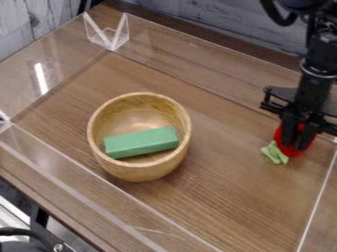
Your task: Move the red fruit to the right side of the table
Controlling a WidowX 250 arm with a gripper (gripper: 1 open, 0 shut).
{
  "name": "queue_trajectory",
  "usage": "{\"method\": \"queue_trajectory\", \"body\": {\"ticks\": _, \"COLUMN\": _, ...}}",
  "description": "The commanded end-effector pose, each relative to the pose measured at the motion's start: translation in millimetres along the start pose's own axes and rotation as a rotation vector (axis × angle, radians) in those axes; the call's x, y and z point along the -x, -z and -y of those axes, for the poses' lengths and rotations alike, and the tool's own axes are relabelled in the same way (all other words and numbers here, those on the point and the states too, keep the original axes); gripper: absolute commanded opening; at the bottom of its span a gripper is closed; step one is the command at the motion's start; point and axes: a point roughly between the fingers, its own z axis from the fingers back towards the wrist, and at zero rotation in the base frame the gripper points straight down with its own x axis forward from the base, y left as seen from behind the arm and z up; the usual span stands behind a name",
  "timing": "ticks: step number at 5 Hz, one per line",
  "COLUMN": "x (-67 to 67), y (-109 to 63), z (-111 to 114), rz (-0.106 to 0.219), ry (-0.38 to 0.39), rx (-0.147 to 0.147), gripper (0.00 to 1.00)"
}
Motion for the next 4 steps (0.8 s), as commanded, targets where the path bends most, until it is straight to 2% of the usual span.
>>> {"method": "queue_trajectory", "body": {"ticks": 1, "x": -2.2, "y": -21.1, "z": -9, "rz": 0.069, "ry": 0.022, "rx": 0.033, "gripper": 1.0}}
{"method": "queue_trajectory", "body": {"ticks": 2, "x": 1.2, "y": -18.5, "z": -20, "rz": 0.086, "ry": 0.055, "rx": 0.027, "gripper": 0.0}}
{"method": "queue_trajectory", "body": {"ticks": 3, "x": 9.1, "y": -18.7, "z": -25, "rz": 0.108, "ry": 0.029, "rx": 0.03, "gripper": 1.0}}
{"method": "queue_trajectory", "body": {"ticks": 4, "x": 14.6, "y": -18.1, "z": -28, "rz": 0.127, "ry": -0.003, "rx": 0.025, "gripper": 1.0}}
